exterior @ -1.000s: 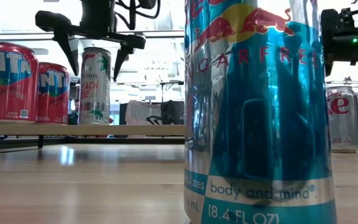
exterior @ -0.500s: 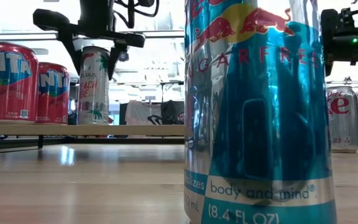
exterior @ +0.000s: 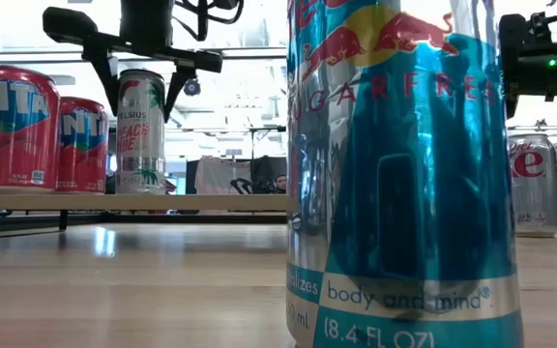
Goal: Place canned beverage on shelf
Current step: Put the left white pink soda can on the shelf
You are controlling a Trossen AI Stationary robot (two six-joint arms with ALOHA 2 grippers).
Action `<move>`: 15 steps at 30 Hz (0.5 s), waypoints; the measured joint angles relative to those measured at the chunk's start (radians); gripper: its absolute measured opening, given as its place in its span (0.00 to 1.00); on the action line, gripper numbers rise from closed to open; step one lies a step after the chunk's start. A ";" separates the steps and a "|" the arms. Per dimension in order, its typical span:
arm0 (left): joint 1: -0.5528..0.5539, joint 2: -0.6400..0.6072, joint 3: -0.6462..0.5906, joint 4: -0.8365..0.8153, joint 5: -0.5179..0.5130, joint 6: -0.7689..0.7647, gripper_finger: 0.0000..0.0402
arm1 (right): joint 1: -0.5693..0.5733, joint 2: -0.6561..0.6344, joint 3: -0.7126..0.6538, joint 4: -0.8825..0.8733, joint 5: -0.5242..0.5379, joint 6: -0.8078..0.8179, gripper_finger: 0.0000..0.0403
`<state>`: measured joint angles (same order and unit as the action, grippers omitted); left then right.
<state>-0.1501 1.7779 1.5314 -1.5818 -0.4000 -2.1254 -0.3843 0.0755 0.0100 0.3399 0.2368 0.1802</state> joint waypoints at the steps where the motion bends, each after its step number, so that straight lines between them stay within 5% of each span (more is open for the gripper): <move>1: 0.000 0.000 0.000 0.000 0.003 -0.007 0.63 | 0.000 0.000 0.000 0.000 0.000 0.000 0.39; 15: 0.001 -0.012 0.001 0.013 0.024 -0.027 0.62 | 0.000 0.000 0.000 0.000 0.000 0.000 0.39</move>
<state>-0.1490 1.7656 1.5322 -1.5688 -0.3759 -2.1525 -0.3843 0.0757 0.0101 0.3401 0.2368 0.1802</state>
